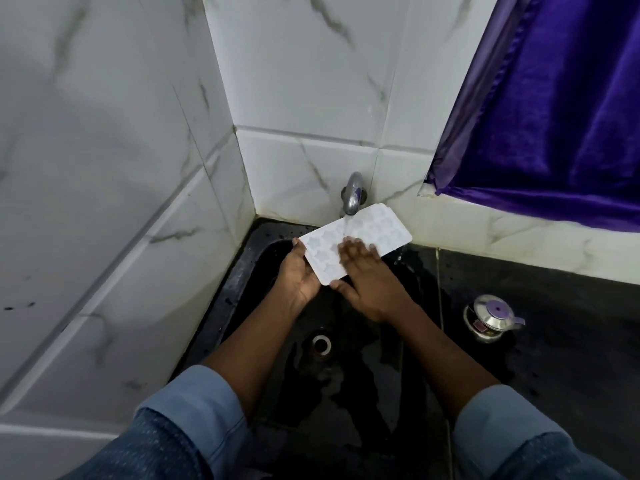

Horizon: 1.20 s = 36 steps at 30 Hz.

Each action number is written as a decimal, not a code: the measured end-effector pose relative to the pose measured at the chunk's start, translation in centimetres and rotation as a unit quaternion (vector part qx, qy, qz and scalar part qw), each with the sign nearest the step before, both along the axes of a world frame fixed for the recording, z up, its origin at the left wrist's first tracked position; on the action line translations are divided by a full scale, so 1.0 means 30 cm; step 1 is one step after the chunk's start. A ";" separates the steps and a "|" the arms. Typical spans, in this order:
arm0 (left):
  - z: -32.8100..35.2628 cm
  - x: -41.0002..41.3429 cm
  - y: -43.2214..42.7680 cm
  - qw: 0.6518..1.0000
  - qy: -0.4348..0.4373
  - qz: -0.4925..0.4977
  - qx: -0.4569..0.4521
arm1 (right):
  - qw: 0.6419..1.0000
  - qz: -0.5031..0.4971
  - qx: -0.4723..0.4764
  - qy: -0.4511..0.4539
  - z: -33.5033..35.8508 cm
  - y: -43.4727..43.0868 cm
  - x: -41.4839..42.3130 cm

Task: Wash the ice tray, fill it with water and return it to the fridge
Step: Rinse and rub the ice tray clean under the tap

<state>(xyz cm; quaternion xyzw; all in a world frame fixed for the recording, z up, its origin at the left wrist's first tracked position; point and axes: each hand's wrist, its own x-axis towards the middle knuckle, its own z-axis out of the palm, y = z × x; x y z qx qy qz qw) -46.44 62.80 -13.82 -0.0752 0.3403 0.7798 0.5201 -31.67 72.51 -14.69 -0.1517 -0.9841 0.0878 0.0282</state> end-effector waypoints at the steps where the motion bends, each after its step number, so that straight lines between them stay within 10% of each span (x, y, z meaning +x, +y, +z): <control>1: 0.002 -0.007 -0.014 1.000 -0.003 0.004 0.015 | 1.000 -0.029 -0.006 -0.005 0.000 0.005 0.006; 7: -0.025 -0.042 -0.076 1.000 0.017 -0.004 -0.018 | 0.996 0.078 0.040 -0.007 -0.041 -0.057 0.035; 12: -0.039 -0.037 -0.120 0.999 0.029 0.012 -0.043 | 0.992 -0.124 -0.008 0.010 -0.016 0.028 0.040; 17: -0.044 -0.025 -0.157 0.998 0.031 0.023 -0.052 | 0.998 0.061 -0.009 -0.005 -0.049 -0.068 0.036; 24: 0.000 -0.008 -0.237 0.995 0.082 0.034 -0.056 | 0.983 -0.171 -0.056 -0.026 -0.024 0.041 0.054; 36: -0.007 0.037 -0.407 0.975 0.197 0.055 -0.089 | 0.929 -0.225 -0.225 0.189 0.014 -0.010 0.025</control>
